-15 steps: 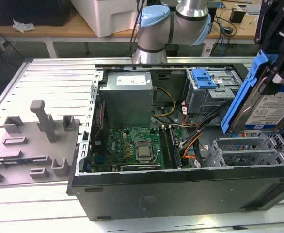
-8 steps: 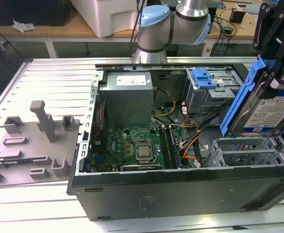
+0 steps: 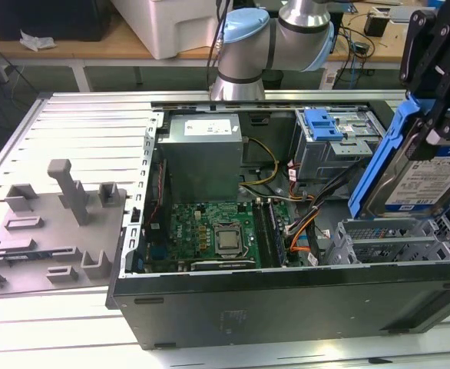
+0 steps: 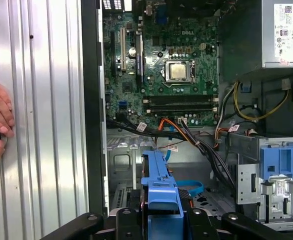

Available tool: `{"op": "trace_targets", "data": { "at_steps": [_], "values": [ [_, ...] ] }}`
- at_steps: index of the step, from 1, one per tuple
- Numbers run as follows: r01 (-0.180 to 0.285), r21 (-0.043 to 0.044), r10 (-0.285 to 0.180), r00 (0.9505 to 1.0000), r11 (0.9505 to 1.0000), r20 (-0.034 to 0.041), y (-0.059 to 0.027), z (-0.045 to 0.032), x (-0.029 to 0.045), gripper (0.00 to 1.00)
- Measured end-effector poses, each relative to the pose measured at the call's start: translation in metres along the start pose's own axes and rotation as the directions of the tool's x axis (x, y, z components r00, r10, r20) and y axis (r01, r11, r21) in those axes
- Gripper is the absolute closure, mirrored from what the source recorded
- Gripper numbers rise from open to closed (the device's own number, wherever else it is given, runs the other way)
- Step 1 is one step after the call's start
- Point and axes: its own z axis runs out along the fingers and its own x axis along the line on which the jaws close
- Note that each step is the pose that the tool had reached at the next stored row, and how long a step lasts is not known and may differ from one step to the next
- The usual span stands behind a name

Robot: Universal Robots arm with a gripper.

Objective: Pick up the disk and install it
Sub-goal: 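Insert the disk into the insertion slot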

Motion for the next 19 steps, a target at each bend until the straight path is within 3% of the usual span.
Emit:
{"op": "trace_targets", "data": {
  "at_steps": [19],
  "values": [
    [0.017,-0.0006,-0.017,0.9999,0.9999,0.0005,-0.0004,0.0143,0.0005,0.63]
  ]
}}
